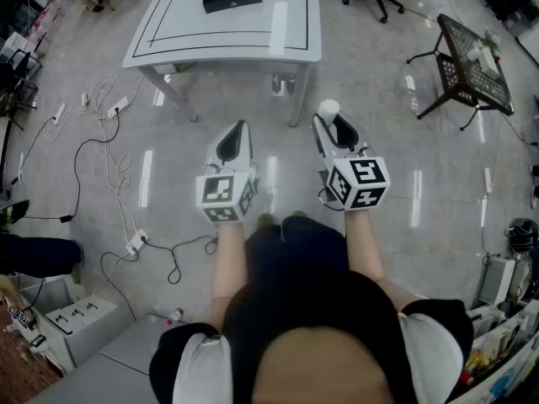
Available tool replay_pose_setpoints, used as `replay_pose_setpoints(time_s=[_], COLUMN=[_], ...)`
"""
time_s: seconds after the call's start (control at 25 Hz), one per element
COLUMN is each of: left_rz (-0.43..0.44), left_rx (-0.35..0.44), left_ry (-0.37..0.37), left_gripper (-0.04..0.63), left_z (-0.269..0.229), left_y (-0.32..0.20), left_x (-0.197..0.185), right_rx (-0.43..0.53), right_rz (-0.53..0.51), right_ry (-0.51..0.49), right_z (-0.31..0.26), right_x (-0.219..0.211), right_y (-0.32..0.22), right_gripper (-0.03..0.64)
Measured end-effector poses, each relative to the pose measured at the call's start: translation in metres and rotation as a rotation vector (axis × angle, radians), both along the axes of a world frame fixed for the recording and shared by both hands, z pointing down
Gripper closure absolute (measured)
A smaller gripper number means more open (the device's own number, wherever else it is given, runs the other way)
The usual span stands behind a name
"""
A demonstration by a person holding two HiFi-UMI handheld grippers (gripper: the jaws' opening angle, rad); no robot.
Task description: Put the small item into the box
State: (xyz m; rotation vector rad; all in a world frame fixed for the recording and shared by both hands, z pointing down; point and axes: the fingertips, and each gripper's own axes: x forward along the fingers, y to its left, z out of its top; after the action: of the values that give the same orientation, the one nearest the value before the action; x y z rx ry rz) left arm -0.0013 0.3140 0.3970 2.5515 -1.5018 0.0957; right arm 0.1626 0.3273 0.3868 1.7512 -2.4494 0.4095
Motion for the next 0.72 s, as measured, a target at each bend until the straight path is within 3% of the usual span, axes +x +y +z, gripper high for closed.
replay_pose_setpoints(time_s=[0.48,0.72], left_rz=[-0.024,-0.047], left_rx=[-0.008,0.0], left_ry=[0.002,0.015], left_gripper=[0.584,0.584], left_z=[0.005,0.007], left_y=[0.005,0.008], left_x=[0.008,0.016], right_rx=[0.004,-0.001], right_rz=[0.005,-0.04], right_ry=[-0.031,-0.021], right_z=[0.002,0.006], right_x=[0.011,0.014], right_y=[0.001,0.0], right_gripper=[0.477,0.477])
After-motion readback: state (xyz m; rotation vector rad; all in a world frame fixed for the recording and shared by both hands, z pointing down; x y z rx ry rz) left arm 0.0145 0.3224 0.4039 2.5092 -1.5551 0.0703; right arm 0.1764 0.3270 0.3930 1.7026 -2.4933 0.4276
